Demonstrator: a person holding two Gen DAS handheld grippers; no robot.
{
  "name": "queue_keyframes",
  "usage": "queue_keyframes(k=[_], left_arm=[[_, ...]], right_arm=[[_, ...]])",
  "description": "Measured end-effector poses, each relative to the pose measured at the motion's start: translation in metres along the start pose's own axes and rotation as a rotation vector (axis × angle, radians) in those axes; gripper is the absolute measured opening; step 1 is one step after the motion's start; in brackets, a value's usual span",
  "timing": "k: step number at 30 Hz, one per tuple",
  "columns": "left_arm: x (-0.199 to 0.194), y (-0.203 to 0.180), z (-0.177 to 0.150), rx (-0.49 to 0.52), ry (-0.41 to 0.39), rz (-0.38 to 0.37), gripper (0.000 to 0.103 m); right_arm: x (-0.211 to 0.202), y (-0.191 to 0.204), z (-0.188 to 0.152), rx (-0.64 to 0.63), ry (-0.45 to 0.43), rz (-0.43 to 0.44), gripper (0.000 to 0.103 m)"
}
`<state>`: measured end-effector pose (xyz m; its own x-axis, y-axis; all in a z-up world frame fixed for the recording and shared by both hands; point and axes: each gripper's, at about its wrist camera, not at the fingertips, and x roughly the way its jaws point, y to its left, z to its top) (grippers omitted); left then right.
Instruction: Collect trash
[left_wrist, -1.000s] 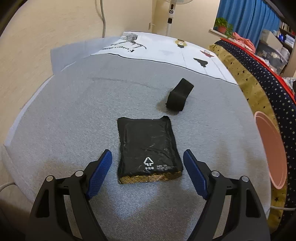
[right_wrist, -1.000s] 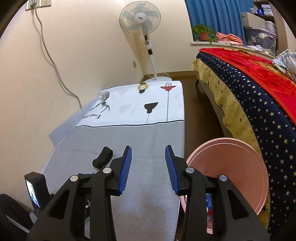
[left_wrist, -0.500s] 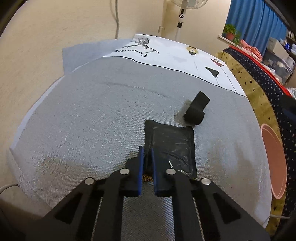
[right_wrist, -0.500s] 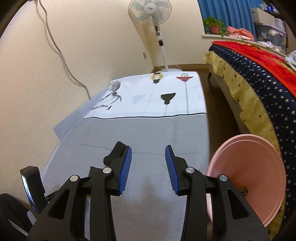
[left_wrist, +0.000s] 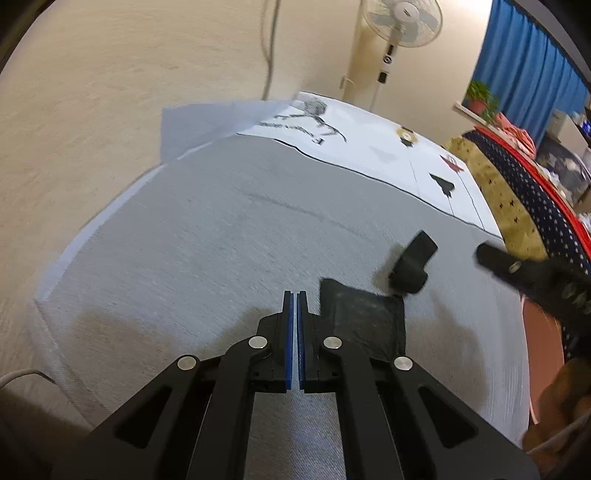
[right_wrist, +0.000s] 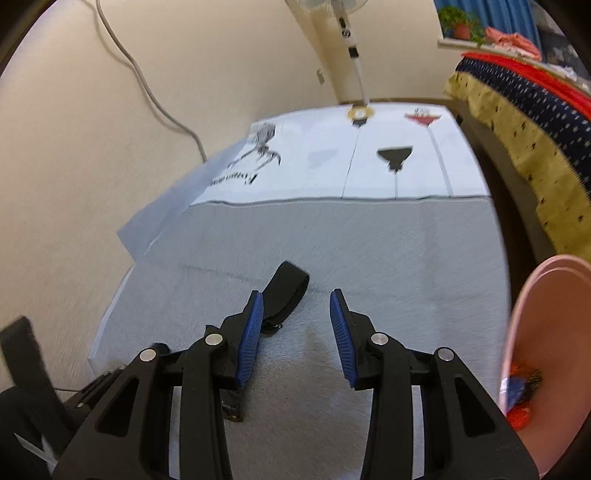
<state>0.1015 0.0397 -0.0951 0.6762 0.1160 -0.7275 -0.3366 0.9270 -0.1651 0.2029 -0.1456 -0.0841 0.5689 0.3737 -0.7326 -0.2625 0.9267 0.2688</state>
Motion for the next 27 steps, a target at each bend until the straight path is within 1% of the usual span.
queue_keyframes(k=[6, 10, 11, 13, 14, 15, 18, 20, 21, 22, 23, 24, 26, 27], left_arm=[[0.0, 0.007, 0.006, -0.034, -0.005, 0.018, 0.002], [0.002, 0.007, 0.008, -0.034, -0.004, 0.018, 0.002], [0.002, 0.006, 0.008, -0.033, -0.001, 0.016, 0.002], [0.003, 0.006, 0.007, -0.031, 0.005, 0.009, 0.002], [0.004, 0.006, 0.007, -0.031, 0.007, 0.006, 0.002], [0.005, 0.005, 0.006, -0.032, 0.012, 0.001, 0.002], [0.007, 0.002, 0.004, -0.03, 0.017, -0.021, 0.002], [0.008, -0.004, 0.003, -0.007, 0.023, -0.042, 0.004], [0.009, -0.008, 0.002, 0.006, 0.029, -0.054, 0.011], [0.01, -0.012, 0.001, 0.02, 0.034, -0.065, 0.024], [0.011, -0.016, -0.001, 0.035, 0.038, -0.072, 0.031], [0.011, -0.019, -0.002, 0.044, 0.04, -0.074, 0.042], [0.012, -0.025, -0.004, 0.063, 0.043, -0.077, 0.044], [0.013, -0.027, -0.004, 0.071, 0.046, -0.078, 0.049]], right_arm=[[0.035, 0.007, -0.003, 0.021, 0.083, 0.055, 0.039], [0.051, 0.014, -0.005, 0.018, 0.126, 0.069, 0.039], [0.053, 0.016, -0.006, 0.012, 0.134, 0.069, 0.037], [0.057, 0.019, -0.007, -0.012, 0.148, 0.067, 0.023], [0.058, 0.02, -0.008, -0.02, 0.155, 0.071, 0.022], [0.057, 0.021, -0.008, -0.027, 0.155, 0.074, 0.017], [0.048, 0.02, -0.006, -0.042, 0.133, 0.075, 0.01], [0.04, 0.017, -0.004, -0.04, 0.115, 0.07, 0.009], [0.033, 0.014, -0.002, -0.039, 0.1, 0.062, 0.009], [0.028, 0.011, -0.001, -0.04, 0.09, 0.052, 0.009], [0.021, 0.006, -0.001, -0.041, 0.077, 0.039, 0.009], [0.016, 0.003, 0.0, -0.04, 0.069, 0.033, 0.009], [0.005, -0.004, -0.001, -0.04, 0.053, 0.017, 0.009], [-0.002, -0.009, -0.001, -0.039, 0.045, 0.01, 0.009]])
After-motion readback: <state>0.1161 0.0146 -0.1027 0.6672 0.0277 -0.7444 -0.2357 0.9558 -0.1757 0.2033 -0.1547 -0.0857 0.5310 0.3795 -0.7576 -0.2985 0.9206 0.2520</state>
